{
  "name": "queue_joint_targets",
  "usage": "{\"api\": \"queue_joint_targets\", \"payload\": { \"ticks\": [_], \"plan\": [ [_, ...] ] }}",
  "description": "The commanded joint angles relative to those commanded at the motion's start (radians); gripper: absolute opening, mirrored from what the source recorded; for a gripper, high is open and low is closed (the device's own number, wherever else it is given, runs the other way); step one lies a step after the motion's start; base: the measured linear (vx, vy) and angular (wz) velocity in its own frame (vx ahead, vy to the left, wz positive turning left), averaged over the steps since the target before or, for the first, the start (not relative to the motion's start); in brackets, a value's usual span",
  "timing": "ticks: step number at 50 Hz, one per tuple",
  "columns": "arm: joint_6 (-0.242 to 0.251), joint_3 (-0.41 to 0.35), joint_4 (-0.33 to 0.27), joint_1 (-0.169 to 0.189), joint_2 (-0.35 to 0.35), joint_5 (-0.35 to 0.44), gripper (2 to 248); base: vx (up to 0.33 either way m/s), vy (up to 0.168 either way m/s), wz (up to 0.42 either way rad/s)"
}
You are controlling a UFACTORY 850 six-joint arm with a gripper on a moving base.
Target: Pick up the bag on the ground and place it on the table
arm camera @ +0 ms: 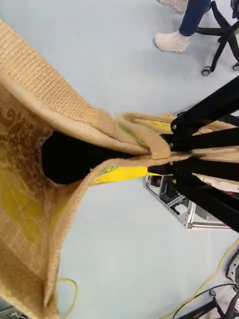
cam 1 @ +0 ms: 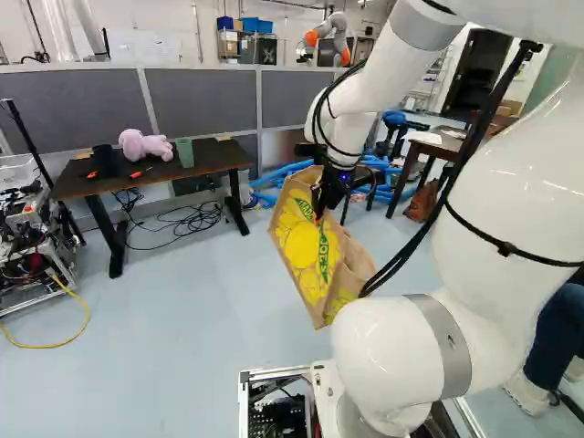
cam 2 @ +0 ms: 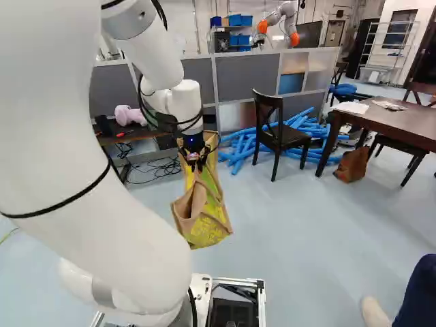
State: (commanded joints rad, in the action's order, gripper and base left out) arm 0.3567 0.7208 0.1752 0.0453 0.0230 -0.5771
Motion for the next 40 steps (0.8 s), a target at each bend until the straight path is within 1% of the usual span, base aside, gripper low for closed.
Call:
{"api": "queue_joint_targets", "payload": {
  "ticks": [21, 40],
  "plan": [
    [0.0, 0.03, -0.025, 0.017, 0.043, -0.079, 24, 0.0, 0.0, 0.0],
    [0.0, 0.063, -0.028, 0.028, 0.077, -0.161, 24, 0.0, 0.0, 0.0]
  ]
}}
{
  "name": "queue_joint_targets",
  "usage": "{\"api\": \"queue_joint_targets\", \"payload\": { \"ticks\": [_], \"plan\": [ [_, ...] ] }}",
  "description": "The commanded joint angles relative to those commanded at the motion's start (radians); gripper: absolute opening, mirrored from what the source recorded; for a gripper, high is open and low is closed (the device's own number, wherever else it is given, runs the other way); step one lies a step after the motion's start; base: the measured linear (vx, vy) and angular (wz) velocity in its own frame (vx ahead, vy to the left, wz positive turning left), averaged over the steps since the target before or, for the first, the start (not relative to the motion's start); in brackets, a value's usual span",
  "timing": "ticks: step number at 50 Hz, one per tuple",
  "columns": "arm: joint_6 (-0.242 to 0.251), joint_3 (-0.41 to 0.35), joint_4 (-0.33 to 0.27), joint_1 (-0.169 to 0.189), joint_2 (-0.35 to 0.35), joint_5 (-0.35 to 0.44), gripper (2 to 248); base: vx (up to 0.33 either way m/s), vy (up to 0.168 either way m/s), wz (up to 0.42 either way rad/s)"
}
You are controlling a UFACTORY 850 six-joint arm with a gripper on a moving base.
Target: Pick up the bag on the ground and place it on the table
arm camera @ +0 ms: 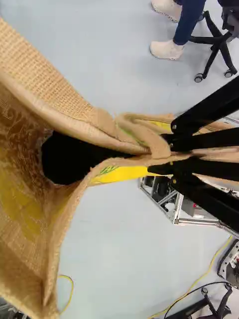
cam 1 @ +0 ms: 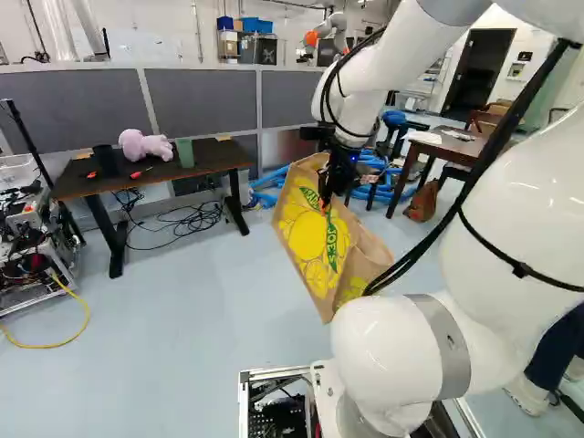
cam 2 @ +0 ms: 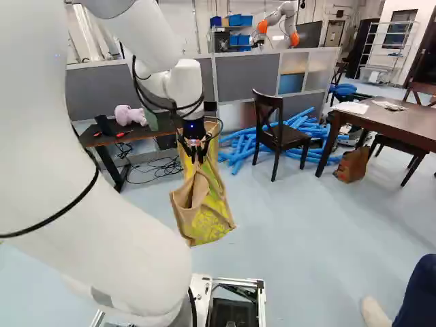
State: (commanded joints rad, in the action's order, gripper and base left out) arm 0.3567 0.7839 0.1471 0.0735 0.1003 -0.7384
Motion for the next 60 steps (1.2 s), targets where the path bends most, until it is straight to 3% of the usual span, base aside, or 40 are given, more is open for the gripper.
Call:
{"api": "queue_joint_targets", "payload": {
  "ticks": [45, 60],
  "plan": [
    [0.0, 0.096, 0.0, 0.014, 0.061, -0.176, 24, 0.0, 0.0, 0.0],
    [0.0, 0.107, 0.0, 0.014, 0.07, -0.189, 24, 0.0, 0.0, 0.0]
  ]
}}
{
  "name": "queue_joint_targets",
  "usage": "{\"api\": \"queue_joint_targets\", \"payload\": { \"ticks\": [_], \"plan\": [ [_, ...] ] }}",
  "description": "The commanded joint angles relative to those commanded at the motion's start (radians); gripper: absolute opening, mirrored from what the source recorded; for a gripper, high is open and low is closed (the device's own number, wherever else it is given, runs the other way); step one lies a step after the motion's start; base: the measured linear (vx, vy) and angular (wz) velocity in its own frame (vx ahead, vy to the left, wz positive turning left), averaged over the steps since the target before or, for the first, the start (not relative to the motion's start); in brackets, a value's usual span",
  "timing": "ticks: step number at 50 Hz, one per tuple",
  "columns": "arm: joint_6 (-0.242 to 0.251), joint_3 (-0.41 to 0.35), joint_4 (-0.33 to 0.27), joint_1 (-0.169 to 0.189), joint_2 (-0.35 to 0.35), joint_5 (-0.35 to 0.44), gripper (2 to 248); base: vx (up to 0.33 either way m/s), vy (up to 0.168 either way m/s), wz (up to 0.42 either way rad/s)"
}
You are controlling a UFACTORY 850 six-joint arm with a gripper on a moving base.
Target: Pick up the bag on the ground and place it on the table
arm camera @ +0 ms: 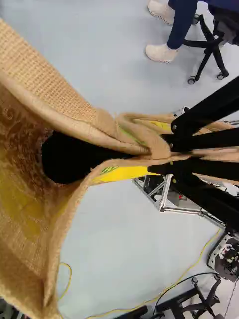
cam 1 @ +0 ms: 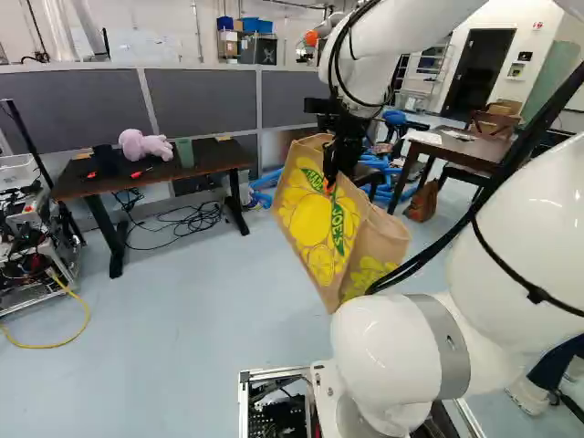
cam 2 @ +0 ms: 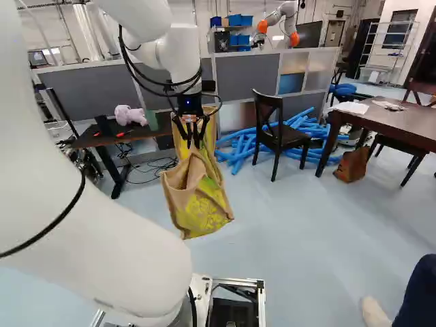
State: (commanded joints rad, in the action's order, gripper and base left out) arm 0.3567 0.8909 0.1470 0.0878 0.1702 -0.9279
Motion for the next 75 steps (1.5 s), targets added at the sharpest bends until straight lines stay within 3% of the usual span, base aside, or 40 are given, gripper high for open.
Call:
{"api": "queue_joint_targets", "payload": {
  "ticks": [37, 75],
  "plan": [
    [0.0, 0.0, 0.0, 0.0, 0.0, 0.0, 24, 0.014, 0.0, -0.002],
    [0.0, 0.0, 0.0, 0.0, 0.0, 0.0, 24, 0.144, -0.002, -0.014]
  ]
}}
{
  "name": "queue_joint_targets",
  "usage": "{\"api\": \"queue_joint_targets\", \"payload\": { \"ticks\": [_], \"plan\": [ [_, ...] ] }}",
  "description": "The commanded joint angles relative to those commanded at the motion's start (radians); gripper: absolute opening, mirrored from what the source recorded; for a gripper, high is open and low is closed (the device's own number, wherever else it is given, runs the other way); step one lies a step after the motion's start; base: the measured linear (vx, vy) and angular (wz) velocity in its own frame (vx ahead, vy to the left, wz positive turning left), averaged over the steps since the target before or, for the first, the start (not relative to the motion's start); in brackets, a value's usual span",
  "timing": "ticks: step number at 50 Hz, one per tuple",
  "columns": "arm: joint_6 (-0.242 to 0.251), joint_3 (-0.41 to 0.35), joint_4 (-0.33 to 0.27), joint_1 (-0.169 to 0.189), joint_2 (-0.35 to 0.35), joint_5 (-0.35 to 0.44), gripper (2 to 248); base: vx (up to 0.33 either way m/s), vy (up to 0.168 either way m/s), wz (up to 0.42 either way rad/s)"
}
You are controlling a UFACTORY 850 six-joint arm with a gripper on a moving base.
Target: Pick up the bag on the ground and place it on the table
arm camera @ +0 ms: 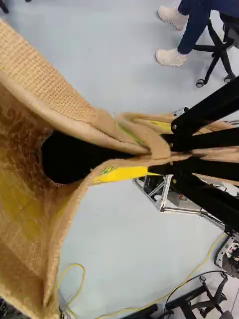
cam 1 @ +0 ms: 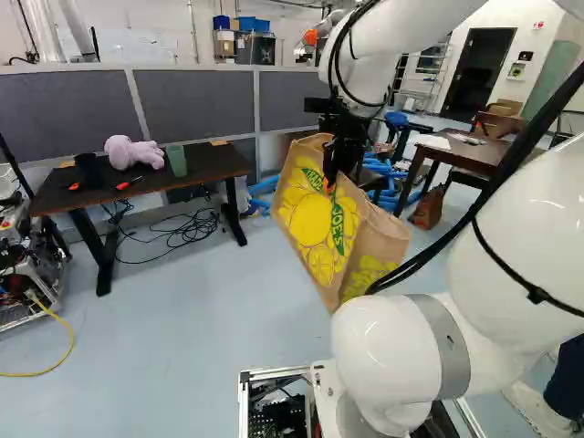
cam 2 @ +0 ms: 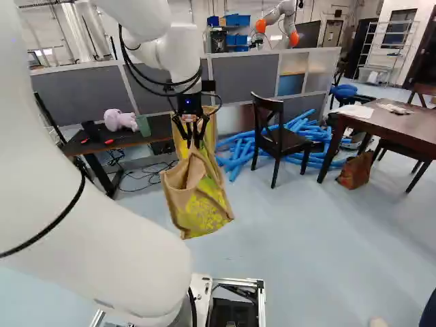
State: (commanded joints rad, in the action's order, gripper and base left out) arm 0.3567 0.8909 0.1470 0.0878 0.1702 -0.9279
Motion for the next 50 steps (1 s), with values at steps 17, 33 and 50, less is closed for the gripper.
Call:
{"api": "queue_joint_targets", "payload": {
  "ticks": [17, 33, 50],
  "plan": [
    [0.0, 0.0, 0.0, 0.0, 0.0, 0.0, 24, 0.177, 0.003, -0.005],
    [0.0, 0.0, 0.0, 0.0, 0.0, 0.0, 24, 0.168, 0.04, 0.181],
    [0.0, 0.0, 0.0, 0.0, 0.0, 0.0, 24, 0.185, 0.046, 0.2]
  ]
}}
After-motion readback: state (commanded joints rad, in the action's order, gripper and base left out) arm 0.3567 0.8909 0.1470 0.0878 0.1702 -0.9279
